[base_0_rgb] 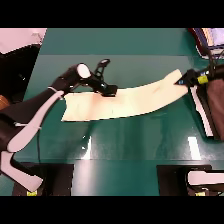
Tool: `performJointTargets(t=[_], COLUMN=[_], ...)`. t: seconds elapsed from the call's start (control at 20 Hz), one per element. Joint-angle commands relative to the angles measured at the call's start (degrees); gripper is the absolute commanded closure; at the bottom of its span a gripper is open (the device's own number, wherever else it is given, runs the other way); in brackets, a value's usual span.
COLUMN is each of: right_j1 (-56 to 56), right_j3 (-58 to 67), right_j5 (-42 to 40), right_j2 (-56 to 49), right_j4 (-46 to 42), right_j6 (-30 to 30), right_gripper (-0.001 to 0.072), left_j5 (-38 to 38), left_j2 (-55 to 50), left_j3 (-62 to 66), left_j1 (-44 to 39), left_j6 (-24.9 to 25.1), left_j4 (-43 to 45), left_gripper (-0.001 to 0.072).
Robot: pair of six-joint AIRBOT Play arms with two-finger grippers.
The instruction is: Fold the shirts.
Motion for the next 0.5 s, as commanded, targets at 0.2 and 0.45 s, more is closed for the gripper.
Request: performJointTargets(t=[0.2,0.45], right_j1=[13.11,20.09], right_j3=[14.27,15.08], right_j5=[-0.02,-2.43], right_j2=[2.73,2.73], right_j4=[7.39,7.52], right_j6=[4.22,4.37], right_gripper=[0.0698,0.0697], left_j5=[0.24,0.87], left_j2=[-8.92,-9.79], left_j3=[6.62,6.60], left_j1=[-5.16,-5.16], left_j6=[-1.20,-1.57], left_j4=[-1.03,0.33], left_gripper=[0.0684,0.0684])
